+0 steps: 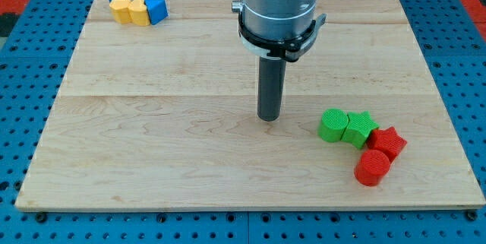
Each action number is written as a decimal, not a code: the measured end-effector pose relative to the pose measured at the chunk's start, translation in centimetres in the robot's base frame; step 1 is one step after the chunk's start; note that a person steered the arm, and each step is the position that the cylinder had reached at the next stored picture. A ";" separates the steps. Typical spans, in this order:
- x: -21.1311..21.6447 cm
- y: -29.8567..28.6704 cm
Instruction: Place your arm to the top left of the green circle
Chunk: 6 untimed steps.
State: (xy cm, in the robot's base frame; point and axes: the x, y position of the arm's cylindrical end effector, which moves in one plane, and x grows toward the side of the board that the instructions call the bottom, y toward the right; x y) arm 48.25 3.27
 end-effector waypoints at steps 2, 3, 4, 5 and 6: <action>0.1 0.0; 0.1 -0.1; -0.6 -0.1; -1.6 -0.1; -2.3 -0.1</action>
